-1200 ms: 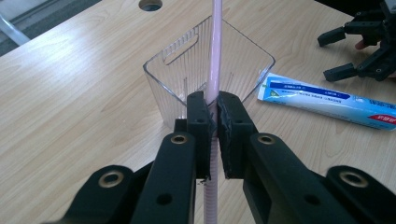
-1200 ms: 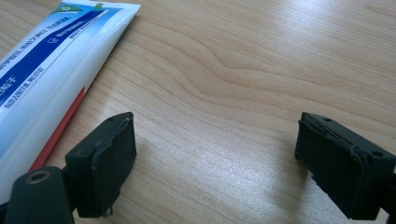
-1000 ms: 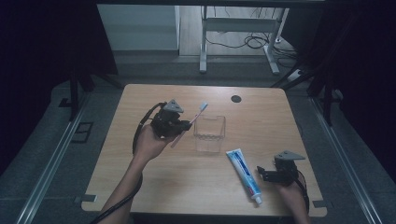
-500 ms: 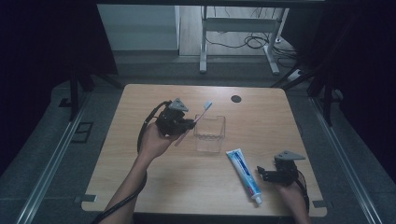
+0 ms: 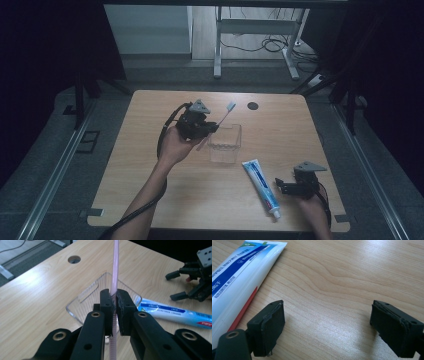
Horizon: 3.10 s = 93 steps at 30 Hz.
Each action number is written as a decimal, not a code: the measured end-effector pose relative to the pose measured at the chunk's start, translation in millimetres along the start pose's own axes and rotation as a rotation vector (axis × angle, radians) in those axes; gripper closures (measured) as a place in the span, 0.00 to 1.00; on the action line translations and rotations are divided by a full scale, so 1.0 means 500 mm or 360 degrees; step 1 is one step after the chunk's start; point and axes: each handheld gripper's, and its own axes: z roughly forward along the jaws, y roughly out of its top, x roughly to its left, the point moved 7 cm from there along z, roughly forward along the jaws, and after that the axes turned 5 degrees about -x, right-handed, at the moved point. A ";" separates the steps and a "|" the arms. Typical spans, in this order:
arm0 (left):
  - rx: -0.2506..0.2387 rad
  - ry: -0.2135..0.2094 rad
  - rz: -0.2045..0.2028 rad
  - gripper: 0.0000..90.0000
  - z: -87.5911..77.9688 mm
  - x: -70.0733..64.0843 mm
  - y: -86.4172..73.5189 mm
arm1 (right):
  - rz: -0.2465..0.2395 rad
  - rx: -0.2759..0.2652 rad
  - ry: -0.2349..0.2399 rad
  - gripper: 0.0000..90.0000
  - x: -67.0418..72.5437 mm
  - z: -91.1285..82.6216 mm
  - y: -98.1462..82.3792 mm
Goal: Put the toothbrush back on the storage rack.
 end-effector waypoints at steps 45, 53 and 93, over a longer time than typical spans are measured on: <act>-0.0033 0.0014 0.0024 0.93 0.150 -0.006 -0.016 | -0.0007 0.0000 0.0011 0.14 0.001 0.001 0.001; 0.0026 0.0012 0.0035 0.93 0.169 -0.010 -0.034 | -0.0008 0.0000 0.0012 0.14 0.001 0.001 0.001; 0.0200 0.0063 0.0086 0.86 0.207 -0.015 -0.072 | -0.0008 0.0001 0.0015 0.14 0.001 0.001 0.001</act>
